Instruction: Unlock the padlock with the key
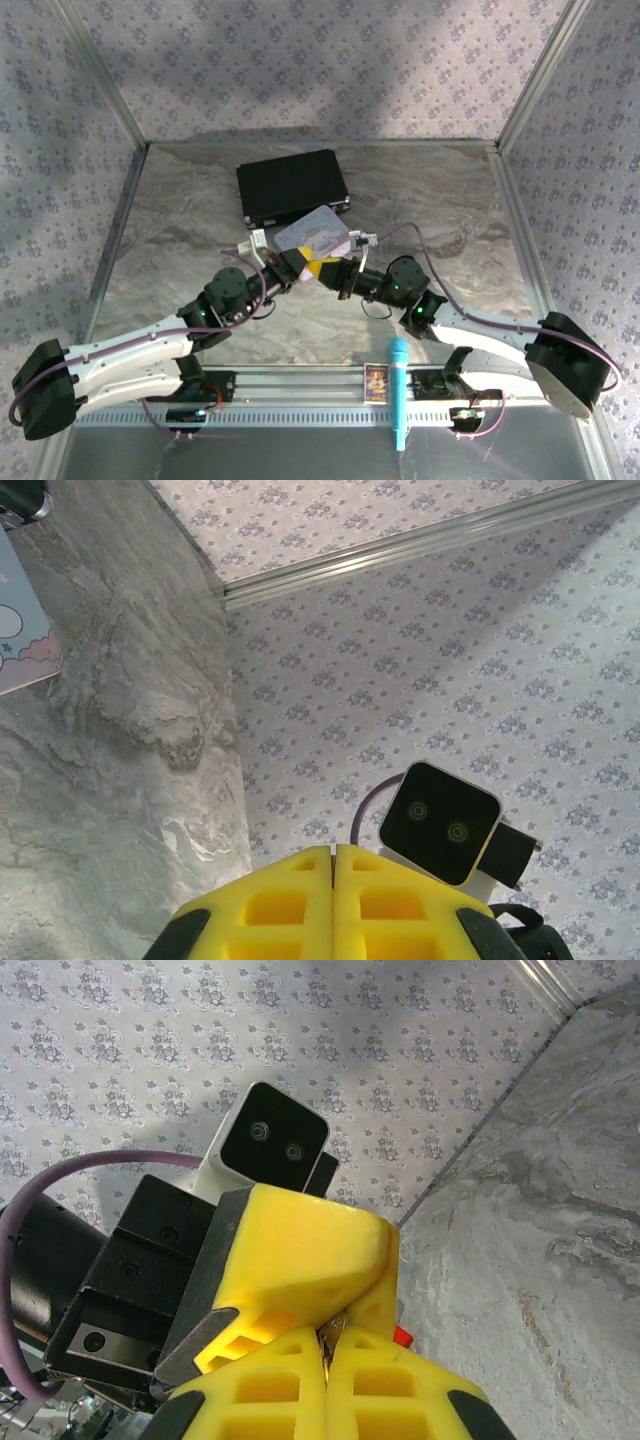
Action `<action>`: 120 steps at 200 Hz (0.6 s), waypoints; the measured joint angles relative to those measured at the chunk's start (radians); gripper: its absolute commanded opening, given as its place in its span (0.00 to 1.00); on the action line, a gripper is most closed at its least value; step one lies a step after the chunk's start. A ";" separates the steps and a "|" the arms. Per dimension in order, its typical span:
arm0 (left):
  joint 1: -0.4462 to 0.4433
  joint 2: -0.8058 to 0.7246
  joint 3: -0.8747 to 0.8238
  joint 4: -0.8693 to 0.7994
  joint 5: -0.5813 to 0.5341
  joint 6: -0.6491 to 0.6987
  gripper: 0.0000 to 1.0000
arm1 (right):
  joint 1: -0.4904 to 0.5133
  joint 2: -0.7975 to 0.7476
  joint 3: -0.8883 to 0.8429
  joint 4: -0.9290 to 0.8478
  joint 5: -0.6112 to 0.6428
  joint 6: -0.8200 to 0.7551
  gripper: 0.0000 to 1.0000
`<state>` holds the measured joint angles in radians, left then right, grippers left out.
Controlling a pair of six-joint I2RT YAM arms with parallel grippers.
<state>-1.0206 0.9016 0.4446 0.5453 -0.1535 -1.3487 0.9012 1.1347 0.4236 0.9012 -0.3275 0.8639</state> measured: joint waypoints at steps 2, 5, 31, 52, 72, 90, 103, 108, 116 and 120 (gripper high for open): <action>0.000 0.000 0.000 0.000 0.000 -0.002 0.01 | 0.000 -0.002 0.000 -0.001 0.000 0.000 0.00; 0.000 0.000 0.000 0.000 0.000 -0.003 0.04 | 0.000 -0.003 0.000 -0.004 0.001 0.000 0.00; 0.000 -0.011 0.000 -0.033 0.003 -0.002 0.44 | 0.001 -0.029 0.000 -0.059 -0.002 -0.018 0.00; 0.000 -0.039 0.003 -0.110 0.000 0.011 0.53 | 0.001 -0.057 0.000 -0.115 -0.013 -0.034 0.00; 0.005 -0.057 0.031 -0.197 0.001 0.043 0.54 | 0.001 -0.067 0.000 -0.147 -0.036 -0.043 0.00; 0.016 -0.053 0.070 -0.248 0.012 0.068 0.54 | 0.003 -0.066 0.000 -0.175 -0.060 -0.049 0.00; 0.024 -0.050 0.084 -0.260 0.017 0.082 0.47 | 0.005 -0.066 0.001 -0.198 -0.079 -0.054 0.00; 0.027 -0.048 0.086 -0.262 0.020 0.089 0.45 | 0.006 -0.066 0.002 -0.207 -0.086 -0.057 0.00; 0.028 -0.048 0.087 -0.272 0.023 0.095 0.44 | 0.007 -0.066 0.003 -0.220 -0.094 -0.060 0.00; 0.029 -0.048 0.088 -0.282 0.022 0.102 0.44 | 0.007 -0.066 0.003 -0.223 -0.098 -0.060 0.00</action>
<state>-0.9920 0.8536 0.5323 0.2638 -0.1314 -1.2465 0.9085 1.0683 0.4271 0.6781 -0.4255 0.8036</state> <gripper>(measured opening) 0.451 0.052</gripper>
